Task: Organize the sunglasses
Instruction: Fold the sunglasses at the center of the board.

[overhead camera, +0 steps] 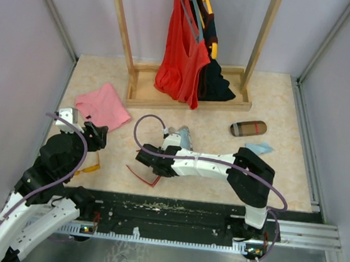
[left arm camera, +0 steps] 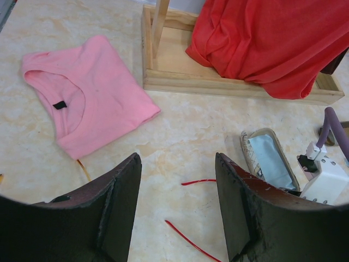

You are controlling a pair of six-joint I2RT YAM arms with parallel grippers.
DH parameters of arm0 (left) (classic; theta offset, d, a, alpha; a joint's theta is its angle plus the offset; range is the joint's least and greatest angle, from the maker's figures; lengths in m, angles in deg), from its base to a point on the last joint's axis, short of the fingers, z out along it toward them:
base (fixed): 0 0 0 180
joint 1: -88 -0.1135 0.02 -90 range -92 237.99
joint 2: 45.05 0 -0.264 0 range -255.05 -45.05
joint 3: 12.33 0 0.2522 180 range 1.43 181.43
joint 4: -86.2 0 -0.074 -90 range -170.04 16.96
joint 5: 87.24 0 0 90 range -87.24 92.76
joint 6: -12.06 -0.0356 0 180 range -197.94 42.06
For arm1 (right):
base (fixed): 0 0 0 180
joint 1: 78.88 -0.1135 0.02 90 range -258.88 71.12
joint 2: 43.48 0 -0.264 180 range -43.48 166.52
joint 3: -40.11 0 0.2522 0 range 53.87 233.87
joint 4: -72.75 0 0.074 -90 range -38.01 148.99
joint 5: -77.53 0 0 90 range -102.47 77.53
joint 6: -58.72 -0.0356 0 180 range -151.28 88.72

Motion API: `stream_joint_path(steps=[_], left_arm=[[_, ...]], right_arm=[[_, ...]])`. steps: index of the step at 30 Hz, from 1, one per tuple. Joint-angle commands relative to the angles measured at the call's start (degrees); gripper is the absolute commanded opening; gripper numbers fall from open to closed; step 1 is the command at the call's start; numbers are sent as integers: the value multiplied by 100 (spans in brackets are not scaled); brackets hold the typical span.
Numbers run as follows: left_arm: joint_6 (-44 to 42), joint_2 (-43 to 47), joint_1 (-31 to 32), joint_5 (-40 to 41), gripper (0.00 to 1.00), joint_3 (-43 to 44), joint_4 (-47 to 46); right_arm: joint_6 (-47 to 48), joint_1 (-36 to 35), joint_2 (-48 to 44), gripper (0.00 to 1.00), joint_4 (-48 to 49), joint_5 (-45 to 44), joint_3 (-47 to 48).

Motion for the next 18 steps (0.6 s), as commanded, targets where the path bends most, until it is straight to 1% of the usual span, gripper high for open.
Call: stream_joint_path(steps=[1, 12, 15, 18], left_arm=[[-58, -35, -29, -68, 63, -36, -134], [-55, -29, -28, -62, 63, -41, -133], [-58, -33, -29, -54, 63, -43, -126], [-58, -29, -29, -56, 63, -41, -125]], right_arm=[[-37, -57, 56, 23, 62, -21, 162], [70, -57, 64, 9, -50, -117, 277], [219, -61, 102, 7, -51, -139, 347], [550, -57, 175, 3, 25, -146, 461]])
